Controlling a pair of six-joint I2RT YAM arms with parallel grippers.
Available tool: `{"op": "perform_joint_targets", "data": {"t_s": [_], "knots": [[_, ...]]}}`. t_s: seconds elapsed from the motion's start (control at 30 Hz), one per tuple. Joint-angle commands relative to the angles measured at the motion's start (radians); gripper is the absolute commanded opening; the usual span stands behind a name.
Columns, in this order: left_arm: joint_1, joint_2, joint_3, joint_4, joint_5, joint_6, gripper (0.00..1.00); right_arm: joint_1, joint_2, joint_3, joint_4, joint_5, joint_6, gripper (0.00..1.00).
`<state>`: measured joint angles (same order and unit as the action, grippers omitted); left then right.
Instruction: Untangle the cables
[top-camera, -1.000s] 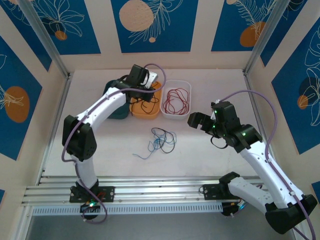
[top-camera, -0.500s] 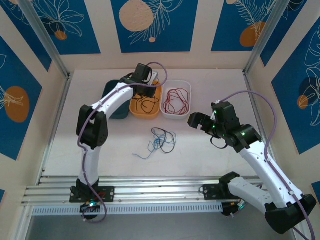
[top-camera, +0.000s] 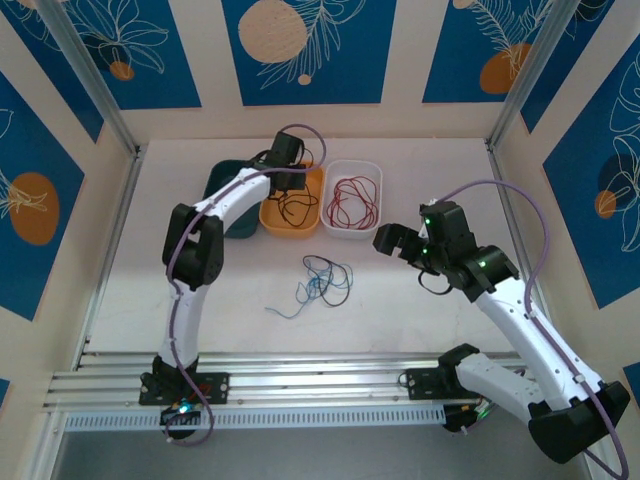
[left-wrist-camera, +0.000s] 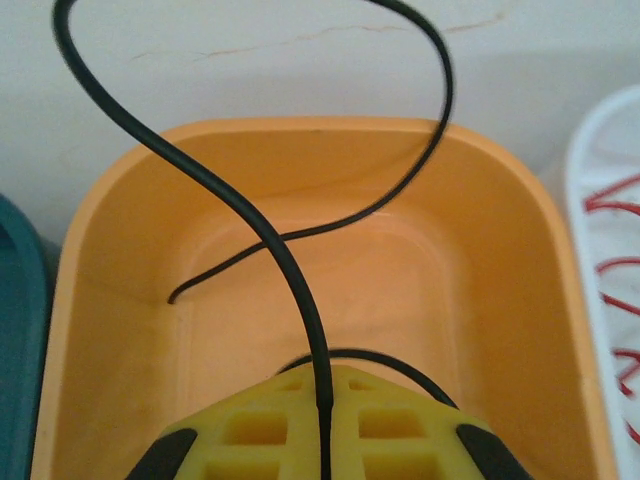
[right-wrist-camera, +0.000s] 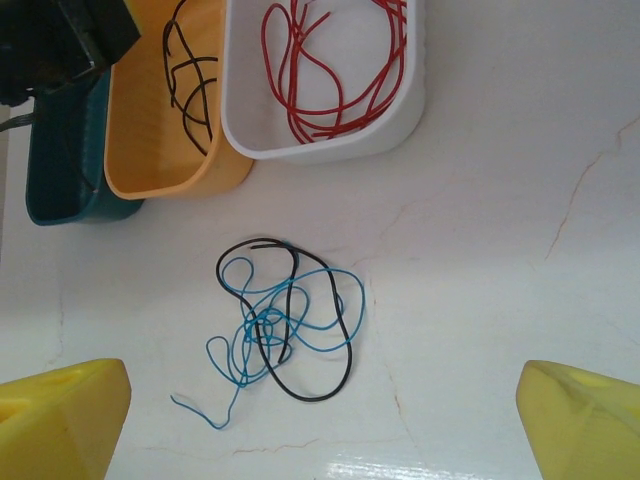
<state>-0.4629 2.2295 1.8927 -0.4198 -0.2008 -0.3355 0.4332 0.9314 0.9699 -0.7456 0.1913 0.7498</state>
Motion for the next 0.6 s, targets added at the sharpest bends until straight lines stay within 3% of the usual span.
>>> {"op": "perform_joint_targets", "data": {"t_s": [0.0, 0.17, 0.43, 0.5, 0.57], "knots": [[0.01, 0.014, -0.017, 0.084, -0.104, -0.089, 0.0, -0.003, 0.008, -0.019, 0.03, -0.044, 0.001, 0.99], [0.01, -0.035, -0.15, 0.26, -0.144, -0.123, 0.0, 0.017, 0.031, -0.025, 0.058, -0.057, -0.009, 0.99], [0.008, -0.058, -0.214, 0.289, -0.156, -0.15, 0.0, 0.03, 0.062, -0.013, 0.083, -0.058, -0.009, 0.99], [0.007, -0.067, -0.246, 0.318, -0.152, -0.158, 0.11, 0.033, 0.067, -0.011, 0.086, -0.06, -0.01, 0.99], [0.008, -0.081, -0.279, 0.358, -0.152, -0.165, 0.13, 0.037, 0.07, -0.01, 0.089, -0.062, -0.012, 0.99]]}}
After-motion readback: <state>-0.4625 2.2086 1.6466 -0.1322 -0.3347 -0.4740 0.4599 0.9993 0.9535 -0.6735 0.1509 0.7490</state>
